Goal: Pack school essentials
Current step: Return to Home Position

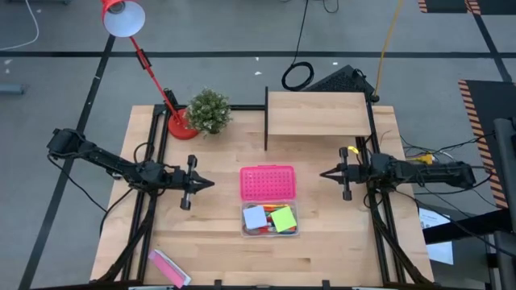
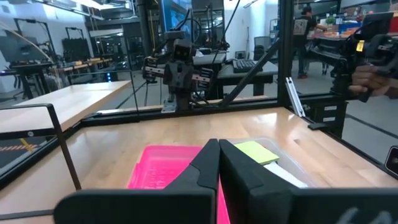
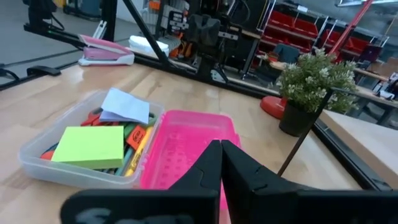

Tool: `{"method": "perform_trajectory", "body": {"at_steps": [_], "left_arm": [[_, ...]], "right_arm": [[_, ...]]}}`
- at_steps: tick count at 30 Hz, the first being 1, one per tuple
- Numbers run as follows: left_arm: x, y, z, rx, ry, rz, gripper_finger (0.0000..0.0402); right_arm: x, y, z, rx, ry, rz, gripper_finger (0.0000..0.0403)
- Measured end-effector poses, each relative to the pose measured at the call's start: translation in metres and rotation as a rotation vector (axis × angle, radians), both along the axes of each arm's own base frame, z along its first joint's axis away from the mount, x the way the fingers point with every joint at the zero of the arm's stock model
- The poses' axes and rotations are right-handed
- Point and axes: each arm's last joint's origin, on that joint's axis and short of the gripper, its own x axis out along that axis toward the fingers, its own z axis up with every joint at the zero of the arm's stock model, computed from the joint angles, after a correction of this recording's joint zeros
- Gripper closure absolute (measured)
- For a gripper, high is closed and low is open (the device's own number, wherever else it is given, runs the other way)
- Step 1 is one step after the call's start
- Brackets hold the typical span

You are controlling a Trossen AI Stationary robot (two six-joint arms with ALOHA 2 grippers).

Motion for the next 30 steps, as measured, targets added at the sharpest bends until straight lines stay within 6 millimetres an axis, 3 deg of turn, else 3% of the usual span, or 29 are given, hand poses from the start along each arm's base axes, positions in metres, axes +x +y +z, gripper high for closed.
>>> {"method": "perform_trajectory", "body": {"at_steps": [10,30], "left_arm": [[0.000,0.000,0.003,0.016,-0.031,0.006,0.0392],[-0.011,0.008,0.005,0.012,0.007,-0.059,0.0392]], "right_arm": [[-0.009,0.002,0.008,-0.019,-0.107,0.050,0.0403],[-0.009,0.001,0.007,-0.023,-0.101,0.045,0.0403]]}}
